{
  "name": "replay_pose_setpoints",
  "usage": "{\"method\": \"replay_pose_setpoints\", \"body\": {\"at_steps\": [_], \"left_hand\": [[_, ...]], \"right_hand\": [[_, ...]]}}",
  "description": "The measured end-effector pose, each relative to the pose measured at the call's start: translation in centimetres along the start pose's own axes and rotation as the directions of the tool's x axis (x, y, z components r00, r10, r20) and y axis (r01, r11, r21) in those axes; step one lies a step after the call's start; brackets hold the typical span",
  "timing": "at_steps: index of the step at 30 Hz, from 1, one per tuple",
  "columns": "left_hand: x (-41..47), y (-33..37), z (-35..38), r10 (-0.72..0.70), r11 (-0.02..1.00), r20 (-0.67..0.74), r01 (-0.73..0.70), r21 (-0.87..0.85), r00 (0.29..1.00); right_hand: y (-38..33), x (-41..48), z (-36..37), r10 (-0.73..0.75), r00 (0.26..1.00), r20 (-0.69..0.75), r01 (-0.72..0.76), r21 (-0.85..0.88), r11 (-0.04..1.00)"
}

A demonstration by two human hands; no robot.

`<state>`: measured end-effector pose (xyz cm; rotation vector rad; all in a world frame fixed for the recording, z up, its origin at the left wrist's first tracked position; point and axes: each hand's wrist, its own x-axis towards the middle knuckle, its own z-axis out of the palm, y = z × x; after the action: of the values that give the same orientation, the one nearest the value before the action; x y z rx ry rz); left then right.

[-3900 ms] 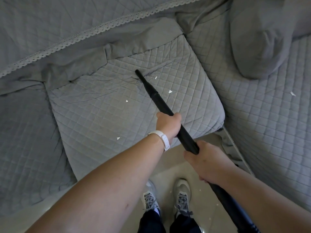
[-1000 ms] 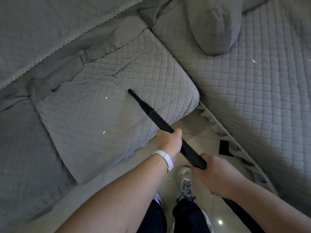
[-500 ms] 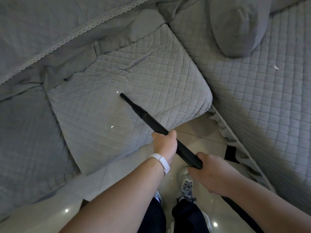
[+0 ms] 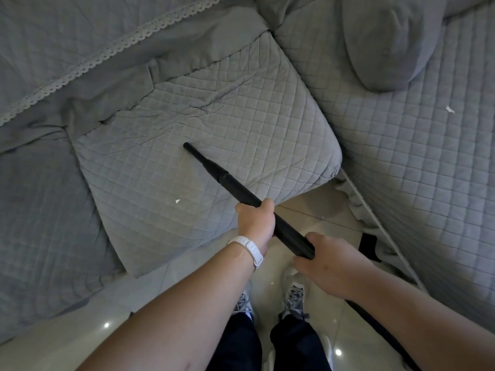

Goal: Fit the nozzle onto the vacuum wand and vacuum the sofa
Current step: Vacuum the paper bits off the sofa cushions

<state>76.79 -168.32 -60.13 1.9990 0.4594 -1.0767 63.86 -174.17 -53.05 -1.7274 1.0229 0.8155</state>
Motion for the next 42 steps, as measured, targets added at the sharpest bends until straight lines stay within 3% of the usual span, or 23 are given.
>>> {"method": "replay_pose_setpoints", "body": {"at_steps": [22, 42], "left_hand": [[-5.0, -3.4, 2.5, -0.162, 0.971, -0.068, 0.147, -0.187, 0.984], [-5.2, -6.2, 2.2, -0.229, 0.958, -0.144, 0.197, -0.21, 0.963]], "right_hand": [[3.4, -3.6, -2.8, -0.009, 0.997, 0.08, 0.03, -0.272, 0.962], [3.7, -4.5, -2.4, 0.003, 0.989, 0.145, 0.04, -0.295, 0.955]]}}
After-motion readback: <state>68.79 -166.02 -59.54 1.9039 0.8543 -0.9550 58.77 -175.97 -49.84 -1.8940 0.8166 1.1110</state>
